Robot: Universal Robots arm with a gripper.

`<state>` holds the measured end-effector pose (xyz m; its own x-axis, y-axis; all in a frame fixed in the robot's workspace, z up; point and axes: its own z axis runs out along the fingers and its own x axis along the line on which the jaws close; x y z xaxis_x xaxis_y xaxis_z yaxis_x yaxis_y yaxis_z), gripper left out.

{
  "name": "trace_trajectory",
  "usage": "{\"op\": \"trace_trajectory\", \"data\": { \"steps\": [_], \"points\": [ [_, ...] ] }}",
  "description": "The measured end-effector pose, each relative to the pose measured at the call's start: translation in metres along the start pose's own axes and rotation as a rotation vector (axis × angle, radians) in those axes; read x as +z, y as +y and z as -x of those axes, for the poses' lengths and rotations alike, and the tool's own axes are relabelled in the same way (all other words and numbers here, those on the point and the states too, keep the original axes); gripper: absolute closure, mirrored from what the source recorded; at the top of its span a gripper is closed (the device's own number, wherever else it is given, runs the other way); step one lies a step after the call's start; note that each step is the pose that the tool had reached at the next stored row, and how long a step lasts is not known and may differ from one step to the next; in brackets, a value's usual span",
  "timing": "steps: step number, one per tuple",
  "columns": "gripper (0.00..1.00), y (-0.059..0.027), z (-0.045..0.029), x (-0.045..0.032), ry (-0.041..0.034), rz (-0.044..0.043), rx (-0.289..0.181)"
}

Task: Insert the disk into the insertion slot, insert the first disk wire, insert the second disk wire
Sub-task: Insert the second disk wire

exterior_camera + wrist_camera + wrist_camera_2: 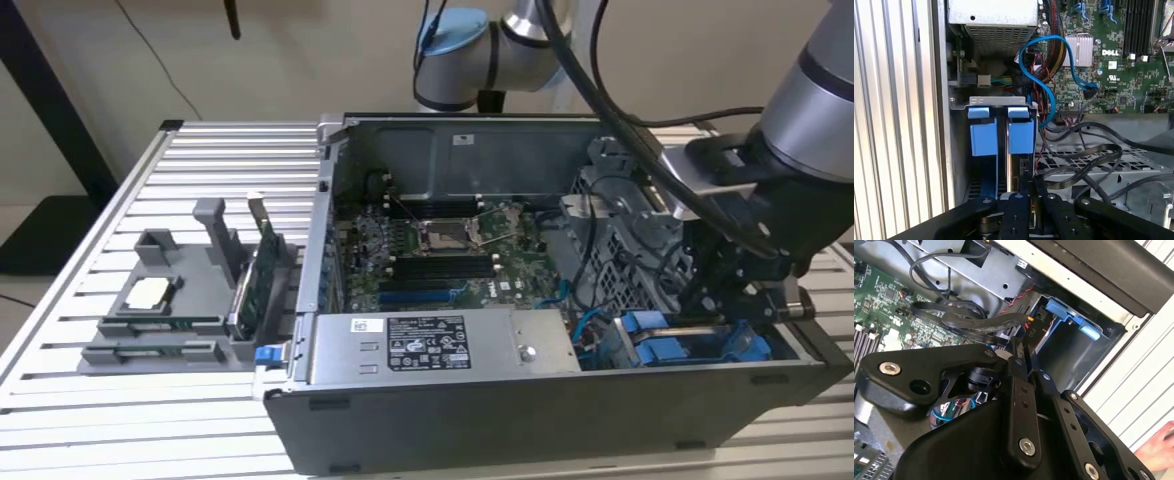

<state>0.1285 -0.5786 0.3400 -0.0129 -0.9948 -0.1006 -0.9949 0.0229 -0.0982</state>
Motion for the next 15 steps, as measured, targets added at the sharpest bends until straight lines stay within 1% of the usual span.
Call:
{"op": "trace_trajectory", "data": {
  "steps": [3,6,7,11,15],
  "points": [
    [0.84,0.0002,-0.0003,0.0028,0.001,0.0,0.0],
    [0.82,0.0002,-0.0003,0.0025,-0.0018,0.0,0.0],
    [0.76,0.0,-0.0001,0.0007,-0.0026,0.0,0.0],
    [0.76,-0.0011,0.0011,-0.0105,-0.0019,0.0,0.0],
    [0.76,-0.0016,0.0016,-0.0155,-0.0018,0.0001,0.0]
  ]
}}
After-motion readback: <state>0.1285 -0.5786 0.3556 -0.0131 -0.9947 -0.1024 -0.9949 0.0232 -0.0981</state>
